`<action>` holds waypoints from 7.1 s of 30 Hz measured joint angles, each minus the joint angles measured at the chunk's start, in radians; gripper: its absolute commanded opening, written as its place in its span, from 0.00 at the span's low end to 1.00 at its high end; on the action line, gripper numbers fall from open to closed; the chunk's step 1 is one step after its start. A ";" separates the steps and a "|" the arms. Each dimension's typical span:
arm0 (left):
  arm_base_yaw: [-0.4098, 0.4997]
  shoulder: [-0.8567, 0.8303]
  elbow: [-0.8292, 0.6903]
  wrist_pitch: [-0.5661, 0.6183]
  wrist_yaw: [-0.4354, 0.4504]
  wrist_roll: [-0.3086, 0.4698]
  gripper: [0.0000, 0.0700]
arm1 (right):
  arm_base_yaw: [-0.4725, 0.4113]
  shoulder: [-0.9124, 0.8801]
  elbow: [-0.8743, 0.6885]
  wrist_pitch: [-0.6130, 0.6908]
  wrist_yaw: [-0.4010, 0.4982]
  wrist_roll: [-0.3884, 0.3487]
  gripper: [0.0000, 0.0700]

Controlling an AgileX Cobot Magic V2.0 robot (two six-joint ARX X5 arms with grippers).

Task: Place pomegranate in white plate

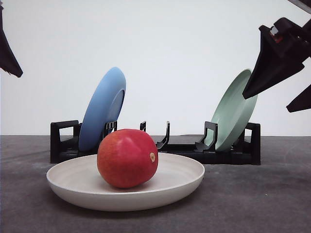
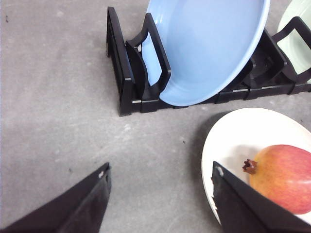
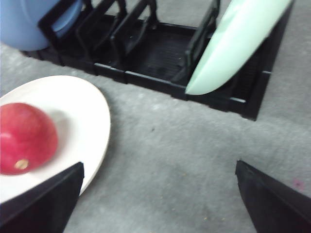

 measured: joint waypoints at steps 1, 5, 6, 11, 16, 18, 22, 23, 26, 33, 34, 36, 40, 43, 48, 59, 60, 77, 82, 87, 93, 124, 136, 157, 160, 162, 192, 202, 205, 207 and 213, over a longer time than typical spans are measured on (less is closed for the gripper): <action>0.000 0.000 0.000 -0.002 0.000 0.000 0.56 | 0.000 0.000 0.000 -0.001 0.000 0.000 0.88; 0.000 0.000 0.000 -0.008 0.000 0.000 0.22 | 0.000 0.000 0.000 -0.007 0.003 0.001 0.26; 0.000 0.000 0.000 -0.008 0.000 0.001 0.06 | 0.000 0.000 0.000 -0.006 0.003 0.000 0.04; 0.000 0.000 0.000 -0.007 0.001 -0.003 0.00 | 0.000 0.000 0.000 -0.001 0.007 0.000 0.04; 0.000 0.000 0.000 -0.007 0.001 -0.003 0.00 | 0.000 0.000 -0.001 0.019 0.005 0.000 0.04; 0.000 0.000 0.000 -0.007 0.001 -0.003 0.00 | 0.000 0.000 -0.001 0.025 0.005 0.000 0.04; 0.000 0.000 0.000 -0.006 0.001 -0.003 0.00 | 0.000 0.000 -0.001 0.025 0.005 0.000 0.04; 0.000 0.000 0.000 -0.006 0.001 -0.003 0.00 | 0.000 0.000 -0.001 0.025 0.005 0.000 0.04; 0.000 -0.006 0.000 -0.006 0.001 -0.003 0.00 | 0.000 0.000 -0.001 0.025 0.005 0.000 0.04; 0.037 -0.110 -0.072 0.086 0.002 0.062 0.00 | 0.000 0.000 -0.001 0.025 0.005 0.000 0.04; 0.048 -0.138 -0.100 0.114 0.002 0.075 0.00 | 0.000 0.000 -0.001 0.025 0.005 0.000 0.04; 0.074 -0.205 -0.167 0.179 0.002 0.097 0.00 | 0.000 0.000 -0.001 0.025 0.005 0.000 0.04; 0.127 -0.363 -0.297 0.275 -0.023 0.113 0.00 | 0.000 0.000 -0.001 0.025 0.005 0.000 0.04; 0.155 -0.489 -0.378 0.279 -0.069 0.119 0.00 | 0.000 0.000 -0.001 0.025 0.005 0.000 0.04; 0.188 -0.674 -0.467 0.239 -0.136 0.125 0.00 | 0.000 0.000 -0.001 0.025 0.005 0.000 0.04; 0.236 -0.803 -0.593 0.229 -0.141 0.120 0.00 | 0.000 0.000 -0.001 0.025 0.005 0.000 0.04; 0.234 -0.805 -0.597 0.231 -0.141 0.118 0.00 | 0.000 0.000 -0.001 0.025 0.005 0.000 0.04; 0.194 -0.806 -0.613 0.269 -0.142 0.108 0.00 | 0.000 0.000 -0.001 0.025 0.005 0.000 0.04; 0.194 -0.806 -0.613 0.269 -0.142 0.106 0.00 | 0.000 0.000 -0.001 0.025 0.005 0.000 0.04; 0.194 -0.806 -0.613 0.269 -0.142 0.106 0.00 | 0.000 0.000 -0.001 0.025 0.005 0.000 0.04; 0.194 -0.806 -0.613 0.269 -0.142 0.106 0.00 | 0.000 -0.001 -0.001 0.024 0.016 -0.018 0.04; 0.194 -0.806 -0.613 0.269 -0.142 0.106 0.00 | -0.362 -0.789 -0.463 0.137 0.157 -0.184 0.04; 0.194 -0.806 -0.613 0.269 -0.142 0.106 0.00 | -0.374 -0.851 -0.463 0.142 0.157 -0.184 0.04; 0.194 -0.806 -0.613 0.269 -0.142 0.106 0.00 | -0.374 -0.851 -0.463 0.142 0.157 -0.184 0.04; 0.194 -0.806 -0.613 0.269 -0.142 0.106 0.00 | -0.374 -0.851 -0.463 0.142 0.157 -0.184 0.04; 0.194 -0.806 -0.613 0.269 -0.142 0.106 0.00 | -0.374 -0.851 -0.463 0.142 0.157 -0.184 0.04; 0.194 -0.806 -0.613 0.269 -0.142 0.106 0.00 | -0.374 -0.851 -0.463 0.142 0.157 -0.184 0.04; 0.194 -0.806 -0.613 0.269 -0.142 0.106 0.00 | -0.374 -0.851 -0.463 0.142 0.157 -0.184 0.04; 0.194 -0.806 -0.613 0.269 -0.142 0.106 0.00 | -0.374 -0.851 -0.463 0.142 0.157 -0.184 0.04; 0.194 -0.806 -0.613 0.269 -0.142 0.106 0.00 | -0.374 -0.851 -0.463 0.142 0.157 -0.184 0.04; 0.194 -0.806 -0.613 0.269 -0.142 0.106 0.00 | -0.374 -0.851 -0.463 0.142 0.157 -0.184 0.04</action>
